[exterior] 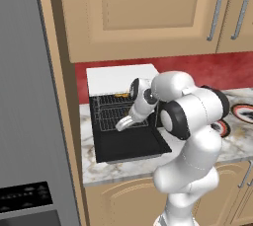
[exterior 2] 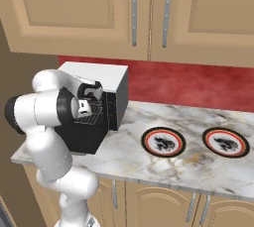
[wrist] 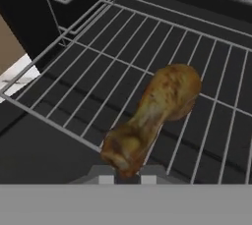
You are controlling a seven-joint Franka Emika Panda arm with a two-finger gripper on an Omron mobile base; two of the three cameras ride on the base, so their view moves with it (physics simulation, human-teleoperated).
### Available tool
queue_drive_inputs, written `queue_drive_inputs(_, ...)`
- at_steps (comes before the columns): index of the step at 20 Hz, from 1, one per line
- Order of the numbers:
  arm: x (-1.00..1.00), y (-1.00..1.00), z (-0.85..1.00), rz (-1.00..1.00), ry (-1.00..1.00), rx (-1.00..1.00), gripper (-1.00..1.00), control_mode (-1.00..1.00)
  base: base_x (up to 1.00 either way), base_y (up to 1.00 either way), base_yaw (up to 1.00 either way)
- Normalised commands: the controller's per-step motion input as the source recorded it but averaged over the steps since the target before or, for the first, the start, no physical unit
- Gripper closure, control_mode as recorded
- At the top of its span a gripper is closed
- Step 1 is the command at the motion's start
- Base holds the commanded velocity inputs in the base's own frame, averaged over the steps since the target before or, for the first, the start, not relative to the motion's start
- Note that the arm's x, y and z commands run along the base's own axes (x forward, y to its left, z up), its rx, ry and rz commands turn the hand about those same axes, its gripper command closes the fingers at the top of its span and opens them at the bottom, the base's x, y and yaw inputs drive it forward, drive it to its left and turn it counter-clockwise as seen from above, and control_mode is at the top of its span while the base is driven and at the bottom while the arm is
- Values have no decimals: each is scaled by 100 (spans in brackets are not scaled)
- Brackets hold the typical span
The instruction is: Open the toaster oven door. Place the bread on the top rack in the toaster oven and place the chicken drumstick on the bottom rack.
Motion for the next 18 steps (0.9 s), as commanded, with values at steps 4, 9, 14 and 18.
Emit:
queue_drive_inputs(4,0,0,0,0,0,4,-100,-100,0,0,0)
queue_drive_inputs(9,-2,0,23,-1,0,0,-100,-100,0,0,0)
queue_drive_inputs(14,-32,-2,10,-10,2,0,-100,-100,0,0,0)
queue_drive_inputs(18,-68,-5,13,-20,10,0,-100,-100,0,0,0)
